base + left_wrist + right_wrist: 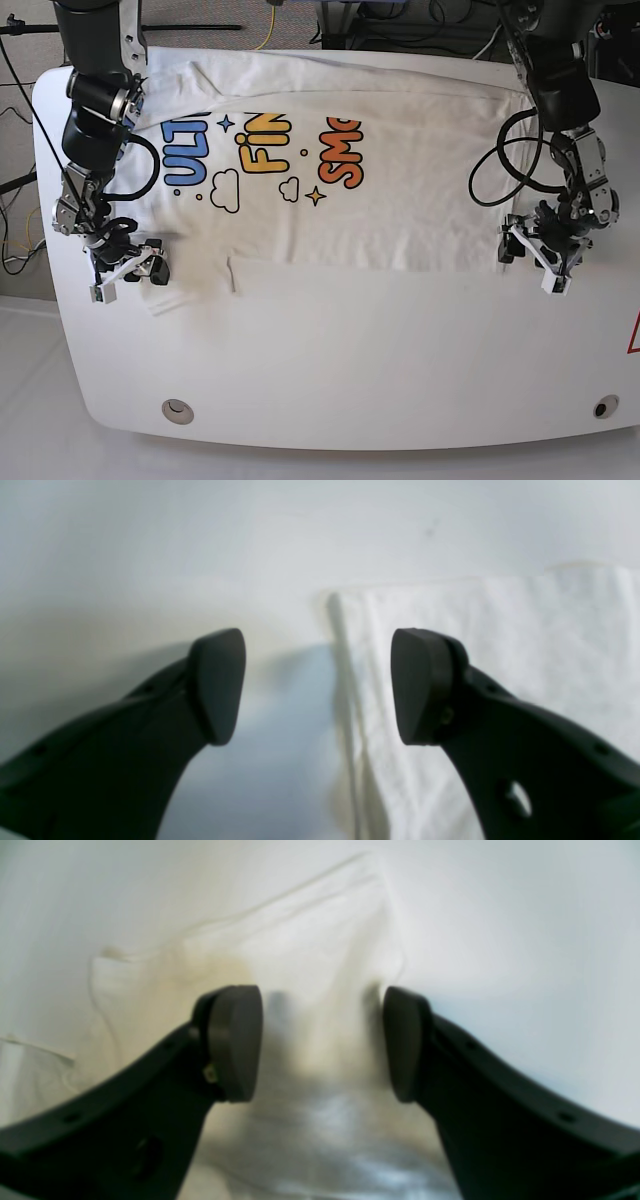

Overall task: Fold the T-shirt properly
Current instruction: 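Lower the left gripper and pinch the shirt hem edge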

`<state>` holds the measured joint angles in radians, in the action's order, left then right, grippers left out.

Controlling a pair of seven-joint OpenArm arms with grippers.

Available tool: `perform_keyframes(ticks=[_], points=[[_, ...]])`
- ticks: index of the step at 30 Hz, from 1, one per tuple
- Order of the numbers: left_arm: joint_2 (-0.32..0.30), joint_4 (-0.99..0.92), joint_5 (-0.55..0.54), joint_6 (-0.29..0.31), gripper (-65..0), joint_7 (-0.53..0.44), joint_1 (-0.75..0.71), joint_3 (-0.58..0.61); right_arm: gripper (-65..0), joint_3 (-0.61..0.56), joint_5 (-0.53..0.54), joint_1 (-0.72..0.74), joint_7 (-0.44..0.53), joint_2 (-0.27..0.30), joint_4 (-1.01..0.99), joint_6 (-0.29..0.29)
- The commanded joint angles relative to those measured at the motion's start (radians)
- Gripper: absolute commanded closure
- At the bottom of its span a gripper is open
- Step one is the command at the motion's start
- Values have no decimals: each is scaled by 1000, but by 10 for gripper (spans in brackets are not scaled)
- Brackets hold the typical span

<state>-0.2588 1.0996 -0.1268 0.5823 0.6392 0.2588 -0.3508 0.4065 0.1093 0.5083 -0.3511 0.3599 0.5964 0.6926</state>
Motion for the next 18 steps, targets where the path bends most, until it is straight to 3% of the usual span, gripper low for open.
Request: perform_keyframes(ticks=[1, 10, 12, 14, 18], points=[[-17, 22, -12, -5, -419, -21, 16, -1, -391, -1, -7, 17, -17, 9, 7, 6], [-16, 37, -5, -34, -421, -29, 10, -2, -308, 0, 2, -4, -16, 3, 25, 6], [-16, 37, -4, -36, -422, -33, 7, -1, -267, -4, 3, -5, -17, 2, 30, 6], [-15, 28, -10, -29, -424, -34, 9, 2, -153, -20, 7, -6, -13, 4, 34, 6], [-15, 19, -12, -29, -426, -37, 10, 4, -48, -27, 12, -9, -14, 3, 42, 6]])
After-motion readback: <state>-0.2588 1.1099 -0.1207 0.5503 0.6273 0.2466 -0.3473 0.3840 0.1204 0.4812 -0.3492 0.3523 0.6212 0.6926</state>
